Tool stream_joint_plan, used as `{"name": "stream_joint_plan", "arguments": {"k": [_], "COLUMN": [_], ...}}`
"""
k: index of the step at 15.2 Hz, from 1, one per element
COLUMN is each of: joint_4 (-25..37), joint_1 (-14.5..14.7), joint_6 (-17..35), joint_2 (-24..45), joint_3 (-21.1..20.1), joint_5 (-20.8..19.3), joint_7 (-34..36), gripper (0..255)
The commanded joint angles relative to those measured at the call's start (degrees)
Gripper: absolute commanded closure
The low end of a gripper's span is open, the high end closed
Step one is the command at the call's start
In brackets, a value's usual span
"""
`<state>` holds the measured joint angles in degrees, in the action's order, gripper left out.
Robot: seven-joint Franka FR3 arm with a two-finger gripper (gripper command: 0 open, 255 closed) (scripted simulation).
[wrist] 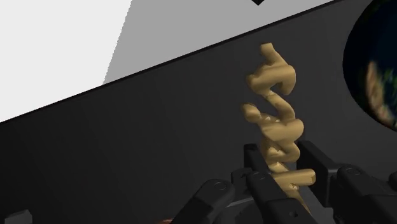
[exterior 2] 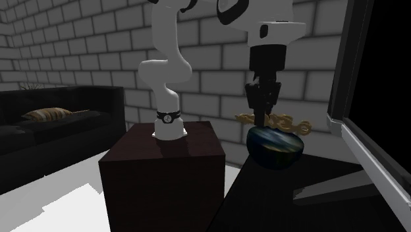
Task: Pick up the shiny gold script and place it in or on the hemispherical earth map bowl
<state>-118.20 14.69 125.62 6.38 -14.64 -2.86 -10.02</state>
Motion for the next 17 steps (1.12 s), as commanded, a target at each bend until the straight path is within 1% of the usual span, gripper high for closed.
{"name": "stream_joint_plan", "arguments": {"k": [1,9,17], "joint_4": [-3.3,-13.3,-19.1], "joint_1": [1.1,5.8,11.5], "joint_6": [0.5,1.9,1.8], "joint_2": [-2.8,-11.7,-18.2], "joint_3": [-1.0,-5.8,-11.8], "joint_5": [0.7,4.0,7.9], "joint_7": [1.9,9.5,18.3], "gripper": [255,255,255]}}
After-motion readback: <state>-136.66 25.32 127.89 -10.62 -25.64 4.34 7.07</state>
